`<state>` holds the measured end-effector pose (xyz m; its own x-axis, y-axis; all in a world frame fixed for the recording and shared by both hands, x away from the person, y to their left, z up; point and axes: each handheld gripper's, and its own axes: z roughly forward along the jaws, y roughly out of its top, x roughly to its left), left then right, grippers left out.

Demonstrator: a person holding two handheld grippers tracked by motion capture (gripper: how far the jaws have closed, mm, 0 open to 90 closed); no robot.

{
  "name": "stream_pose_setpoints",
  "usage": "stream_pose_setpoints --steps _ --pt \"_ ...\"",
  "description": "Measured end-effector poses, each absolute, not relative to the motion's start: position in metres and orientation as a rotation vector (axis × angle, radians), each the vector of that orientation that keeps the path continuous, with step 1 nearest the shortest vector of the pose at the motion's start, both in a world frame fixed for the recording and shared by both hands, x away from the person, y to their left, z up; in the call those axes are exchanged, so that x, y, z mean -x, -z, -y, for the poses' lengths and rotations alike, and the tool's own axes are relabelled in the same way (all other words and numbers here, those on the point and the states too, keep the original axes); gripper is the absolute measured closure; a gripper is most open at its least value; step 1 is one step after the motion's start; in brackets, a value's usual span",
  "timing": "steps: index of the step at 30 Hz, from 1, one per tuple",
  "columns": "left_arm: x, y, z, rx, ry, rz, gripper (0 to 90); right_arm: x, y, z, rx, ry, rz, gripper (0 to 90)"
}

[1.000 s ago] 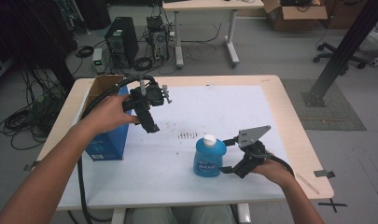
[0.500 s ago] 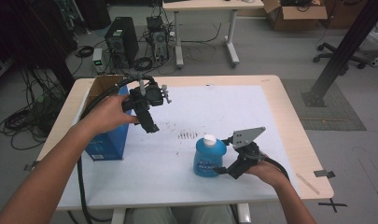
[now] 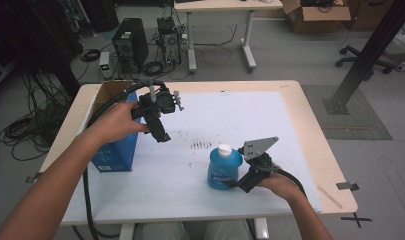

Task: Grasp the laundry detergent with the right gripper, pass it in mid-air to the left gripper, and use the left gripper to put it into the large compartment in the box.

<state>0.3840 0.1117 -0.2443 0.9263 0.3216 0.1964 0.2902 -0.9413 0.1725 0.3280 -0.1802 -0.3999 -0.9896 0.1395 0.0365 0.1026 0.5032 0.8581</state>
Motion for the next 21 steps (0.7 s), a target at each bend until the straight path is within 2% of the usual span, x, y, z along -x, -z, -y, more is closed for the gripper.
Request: stream_pose_setpoints --steps 21 --pt "-0.3838 0.2443 -0.1121 -2.935 -0.342 -0.48 8.5 -0.3282 0.4064 0.1781 -0.237 -1.594 -2.649 12.5"
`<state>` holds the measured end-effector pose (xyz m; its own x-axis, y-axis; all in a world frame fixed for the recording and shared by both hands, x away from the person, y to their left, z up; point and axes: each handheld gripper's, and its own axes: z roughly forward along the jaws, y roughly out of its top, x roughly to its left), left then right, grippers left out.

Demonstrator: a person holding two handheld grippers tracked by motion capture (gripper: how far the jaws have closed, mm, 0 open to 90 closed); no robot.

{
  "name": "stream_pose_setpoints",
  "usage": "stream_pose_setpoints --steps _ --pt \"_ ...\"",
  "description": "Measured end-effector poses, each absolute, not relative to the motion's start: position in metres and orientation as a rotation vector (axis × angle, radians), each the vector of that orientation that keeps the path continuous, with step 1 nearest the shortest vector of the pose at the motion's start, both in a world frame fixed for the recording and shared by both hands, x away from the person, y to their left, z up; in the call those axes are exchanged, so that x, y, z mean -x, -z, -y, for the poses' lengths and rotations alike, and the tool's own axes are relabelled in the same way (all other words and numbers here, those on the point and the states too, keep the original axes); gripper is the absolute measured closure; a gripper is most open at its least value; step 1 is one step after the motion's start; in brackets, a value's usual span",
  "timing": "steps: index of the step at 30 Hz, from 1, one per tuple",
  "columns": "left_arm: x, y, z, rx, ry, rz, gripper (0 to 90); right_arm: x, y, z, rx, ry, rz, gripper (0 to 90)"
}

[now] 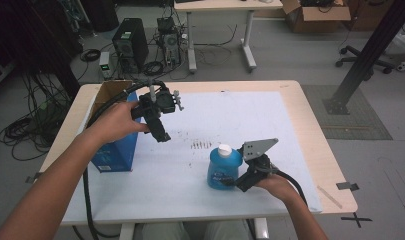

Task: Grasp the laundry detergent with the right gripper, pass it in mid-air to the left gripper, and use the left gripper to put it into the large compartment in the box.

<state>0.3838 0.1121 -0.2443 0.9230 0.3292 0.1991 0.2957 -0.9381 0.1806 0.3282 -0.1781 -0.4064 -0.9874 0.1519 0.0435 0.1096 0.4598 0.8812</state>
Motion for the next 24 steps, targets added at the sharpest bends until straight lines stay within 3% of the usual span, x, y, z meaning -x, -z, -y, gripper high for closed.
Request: stream_pose_setpoints --steps 24 --pt "-0.3844 0.2443 -0.1115 -2.94 -0.341 -0.475 8.5 -0.3279 0.4098 0.1816 -0.226 -1.624 -2.632 26.5"
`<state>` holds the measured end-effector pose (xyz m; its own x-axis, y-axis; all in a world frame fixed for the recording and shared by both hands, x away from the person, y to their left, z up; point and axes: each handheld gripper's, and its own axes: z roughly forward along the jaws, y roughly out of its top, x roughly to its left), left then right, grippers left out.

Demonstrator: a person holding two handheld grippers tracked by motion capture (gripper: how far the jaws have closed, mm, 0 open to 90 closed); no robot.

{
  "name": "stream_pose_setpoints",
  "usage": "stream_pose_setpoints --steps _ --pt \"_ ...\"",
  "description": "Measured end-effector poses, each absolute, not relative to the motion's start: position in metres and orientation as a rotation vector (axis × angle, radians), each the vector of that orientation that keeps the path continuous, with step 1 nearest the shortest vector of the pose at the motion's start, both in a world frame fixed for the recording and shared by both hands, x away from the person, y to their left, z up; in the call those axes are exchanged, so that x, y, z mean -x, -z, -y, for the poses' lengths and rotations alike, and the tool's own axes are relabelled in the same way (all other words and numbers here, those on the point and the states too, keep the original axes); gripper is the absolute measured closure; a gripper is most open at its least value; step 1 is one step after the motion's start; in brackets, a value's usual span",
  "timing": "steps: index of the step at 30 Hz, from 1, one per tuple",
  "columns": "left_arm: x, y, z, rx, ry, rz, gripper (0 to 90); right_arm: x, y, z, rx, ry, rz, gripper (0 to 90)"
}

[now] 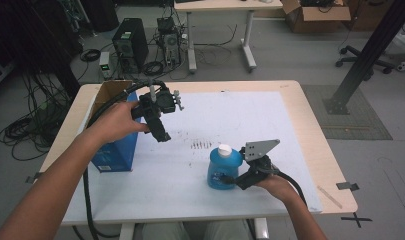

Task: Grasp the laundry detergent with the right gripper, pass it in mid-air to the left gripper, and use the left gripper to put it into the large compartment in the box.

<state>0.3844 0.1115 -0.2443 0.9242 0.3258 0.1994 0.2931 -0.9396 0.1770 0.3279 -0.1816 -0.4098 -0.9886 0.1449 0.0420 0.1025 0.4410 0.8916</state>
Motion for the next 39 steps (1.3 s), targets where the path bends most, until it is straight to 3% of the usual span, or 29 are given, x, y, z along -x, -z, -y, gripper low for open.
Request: stream_pose_setpoints --steps 21,39 --pt "-0.384 0.245 -0.111 -2.939 -0.343 -0.477 8.4 -0.327 0.409 0.182 -0.197 -1.652 -2.624 41.2" --pt "-0.383 0.243 -0.111 -2.937 -0.34 -0.472 8.5 -0.325 0.395 0.183 -0.19 -1.703 -2.602 43.5"
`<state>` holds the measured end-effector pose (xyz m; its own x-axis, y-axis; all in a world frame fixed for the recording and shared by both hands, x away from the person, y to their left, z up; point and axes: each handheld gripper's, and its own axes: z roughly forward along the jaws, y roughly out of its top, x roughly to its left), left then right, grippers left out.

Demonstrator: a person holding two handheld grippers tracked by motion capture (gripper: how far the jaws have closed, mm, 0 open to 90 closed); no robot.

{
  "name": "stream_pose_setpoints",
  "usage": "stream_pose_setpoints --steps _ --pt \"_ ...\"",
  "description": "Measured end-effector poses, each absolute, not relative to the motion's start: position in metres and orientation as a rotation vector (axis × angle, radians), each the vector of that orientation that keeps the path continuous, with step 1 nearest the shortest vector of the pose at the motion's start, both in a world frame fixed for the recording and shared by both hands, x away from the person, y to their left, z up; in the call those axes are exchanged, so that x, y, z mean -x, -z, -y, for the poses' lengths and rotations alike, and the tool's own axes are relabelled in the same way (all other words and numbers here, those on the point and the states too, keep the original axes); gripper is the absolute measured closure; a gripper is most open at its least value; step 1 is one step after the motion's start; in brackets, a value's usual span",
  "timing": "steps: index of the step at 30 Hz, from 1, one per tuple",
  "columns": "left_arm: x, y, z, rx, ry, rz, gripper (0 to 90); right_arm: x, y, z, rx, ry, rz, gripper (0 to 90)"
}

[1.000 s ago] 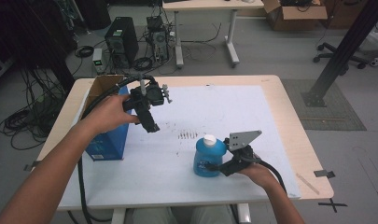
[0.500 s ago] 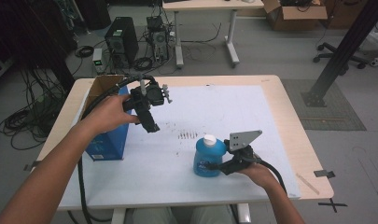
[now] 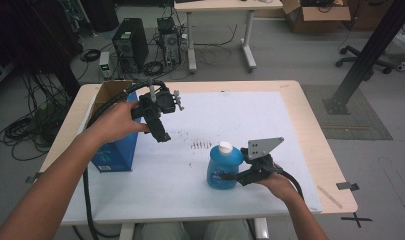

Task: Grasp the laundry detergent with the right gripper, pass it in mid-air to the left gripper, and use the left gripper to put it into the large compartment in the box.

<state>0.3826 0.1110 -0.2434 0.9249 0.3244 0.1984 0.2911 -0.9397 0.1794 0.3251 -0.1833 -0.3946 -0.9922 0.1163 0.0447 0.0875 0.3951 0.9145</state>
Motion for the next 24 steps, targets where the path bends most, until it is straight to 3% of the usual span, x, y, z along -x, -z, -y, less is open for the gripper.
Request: stream_pose_setpoints --steps 8,24 --pt "-0.376 0.239 -0.109 -2.927 -0.333 -0.452 8.5 -0.326 0.357 0.185 -0.178 -1.69 -2.586 43.6" --pt "-0.354 0.199 -0.094 -2.885 -0.318 -0.35 8.9 -0.327 0.324 0.18 -0.177 -1.64 -2.628 43.7"
